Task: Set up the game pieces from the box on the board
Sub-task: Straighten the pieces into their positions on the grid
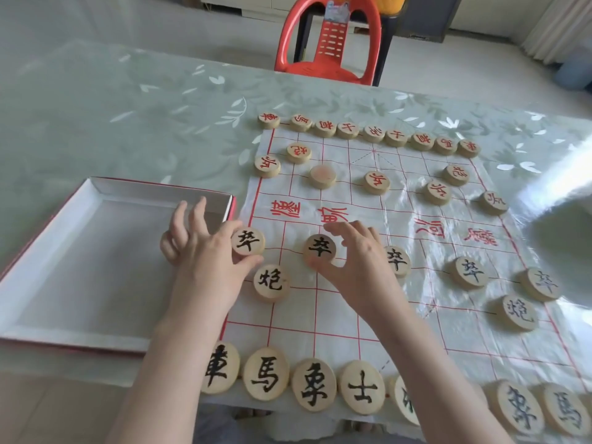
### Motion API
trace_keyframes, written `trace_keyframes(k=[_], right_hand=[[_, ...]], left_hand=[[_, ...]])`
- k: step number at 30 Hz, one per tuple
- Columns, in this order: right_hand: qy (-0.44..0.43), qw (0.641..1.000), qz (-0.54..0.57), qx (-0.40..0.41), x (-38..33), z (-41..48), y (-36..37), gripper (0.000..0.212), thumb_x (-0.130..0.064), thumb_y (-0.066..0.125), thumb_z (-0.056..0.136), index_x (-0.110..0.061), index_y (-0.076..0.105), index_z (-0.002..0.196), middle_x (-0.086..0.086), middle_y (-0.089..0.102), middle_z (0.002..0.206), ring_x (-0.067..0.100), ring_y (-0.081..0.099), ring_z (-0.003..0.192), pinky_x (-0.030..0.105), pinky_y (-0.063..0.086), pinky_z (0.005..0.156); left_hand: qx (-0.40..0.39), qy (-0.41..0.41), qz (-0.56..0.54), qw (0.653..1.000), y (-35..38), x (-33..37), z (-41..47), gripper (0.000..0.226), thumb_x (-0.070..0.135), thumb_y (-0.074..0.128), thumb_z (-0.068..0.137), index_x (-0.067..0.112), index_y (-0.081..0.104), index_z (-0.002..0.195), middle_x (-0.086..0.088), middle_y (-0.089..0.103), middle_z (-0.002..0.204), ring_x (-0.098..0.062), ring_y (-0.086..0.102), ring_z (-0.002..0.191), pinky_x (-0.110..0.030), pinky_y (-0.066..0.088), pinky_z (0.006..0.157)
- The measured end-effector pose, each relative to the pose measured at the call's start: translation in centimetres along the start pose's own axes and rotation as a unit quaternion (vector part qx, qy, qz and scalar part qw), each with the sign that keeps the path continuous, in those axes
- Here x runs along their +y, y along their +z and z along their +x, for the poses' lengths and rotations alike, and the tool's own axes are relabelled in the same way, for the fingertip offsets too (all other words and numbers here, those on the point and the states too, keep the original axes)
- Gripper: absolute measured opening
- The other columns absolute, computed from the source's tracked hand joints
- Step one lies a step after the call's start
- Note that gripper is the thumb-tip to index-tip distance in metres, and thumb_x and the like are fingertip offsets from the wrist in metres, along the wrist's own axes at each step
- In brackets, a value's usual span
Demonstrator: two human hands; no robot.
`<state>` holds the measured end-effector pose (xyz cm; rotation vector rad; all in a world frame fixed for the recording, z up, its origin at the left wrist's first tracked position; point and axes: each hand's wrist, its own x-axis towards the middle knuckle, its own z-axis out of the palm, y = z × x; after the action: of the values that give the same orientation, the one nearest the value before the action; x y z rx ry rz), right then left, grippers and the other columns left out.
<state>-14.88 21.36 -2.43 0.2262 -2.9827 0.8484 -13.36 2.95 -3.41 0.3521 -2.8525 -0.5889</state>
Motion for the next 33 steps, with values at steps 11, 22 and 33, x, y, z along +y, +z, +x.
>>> trace_keyframes(k=[11, 22, 33], right_hand=[[-0.018, 0.999, 0.011, -0.027, -0.1, -0.2, 0.4, 0.047, -0.023, 0.061, 0.085, -0.018, 0.049, 0.131, -0.002, 0.050, 0.123, 0.016, 0.042, 0.116, 0.022, 0.032, 0.096], [-0.018, 0.999, 0.017, -0.025, 0.0, -0.2, 0.3, 0.052, -0.025, 0.063, 0.084, -0.020, 0.046, 0.133, -0.003, 0.048, 0.125, 0.016, 0.041, 0.116, 0.021, 0.032, 0.095], [0.028, 0.991, 0.132, -0.006, 0.8, -0.3, -1.6, 0.039, -0.033, 0.062, 0.085, -0.026, 0.054, 0.122, -0.013, 0.054, 0.116, 0.005, 0.051, 0.101, 0.003, 0.036, 0.072]], left_hand=[[-0.065, -0.040, -0.006, 0.997, -0.2, 0.4, 0.1, 0.042, 0.029, 0.059, 0.087, 0.036, 0.051, 0.128, -0.010, 0.007, 0.157, -0.025, -0.014, 0.143, -0.041, 0.000, 0.110], [-0.108, -0.048, -0.033, 0.993, -1.1, 0.9, 0.0, 0.049, 0.031, 0.059, 0.087, 0.036, 0.044, 0.133, -0.007, 0.008, 0.157, -0.022, -0.014, 0.143, -0.041, 0.004, 0.112], [0.027, 0.029, -0.213, 0.976, -1.9, 4.5, 0.2, 0.035, 0.016, 0.061, 0.085, 0.024, 0.059, 0.119, 0.004, 0.058, 0.123, -0.014, 0.049, 0.117, -0.016, 0.031, 0.089]])
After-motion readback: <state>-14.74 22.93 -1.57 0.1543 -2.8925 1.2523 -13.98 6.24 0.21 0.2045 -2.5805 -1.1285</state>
